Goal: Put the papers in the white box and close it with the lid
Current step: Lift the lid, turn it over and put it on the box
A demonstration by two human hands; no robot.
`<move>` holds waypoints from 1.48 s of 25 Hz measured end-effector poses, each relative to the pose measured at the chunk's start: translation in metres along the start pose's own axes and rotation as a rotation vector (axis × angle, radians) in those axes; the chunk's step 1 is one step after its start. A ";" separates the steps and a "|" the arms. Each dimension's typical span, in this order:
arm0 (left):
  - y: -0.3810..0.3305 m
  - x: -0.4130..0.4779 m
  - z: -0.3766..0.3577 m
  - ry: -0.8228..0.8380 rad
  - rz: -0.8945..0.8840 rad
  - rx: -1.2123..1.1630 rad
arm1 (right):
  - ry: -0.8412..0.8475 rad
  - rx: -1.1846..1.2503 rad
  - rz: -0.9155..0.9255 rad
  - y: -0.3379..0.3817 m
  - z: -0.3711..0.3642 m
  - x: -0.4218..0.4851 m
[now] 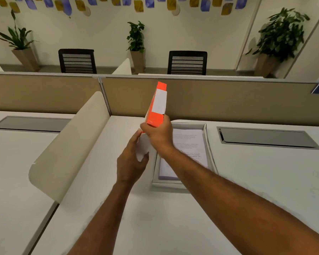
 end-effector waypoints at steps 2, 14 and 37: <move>-0.001 0.006 -0.010 0.113 -0.083 -0.056 | -0.035 0.109 -0.012 -0.003 0.024 0.003; 0.079 -0.041 -0.059 -0.046 0.985 -1.158 | -0.040 0.511 -0.181 -0.035 0.113 0.025; 0.043 -0.031 -0.134 0.364 0.604 -0.708 | -0.064 0.001 -0.296 -0.173 0.223 0.016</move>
Point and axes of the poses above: each hand's wrist, its own x-axis towards the middle knuckle, its own z-axis out of the back of the hand, y = z × x, the point moved 10 cm from there along x, towards the middle knuckle, and after that the axes turned 9 degrees about -z, right-handed, at the moved point
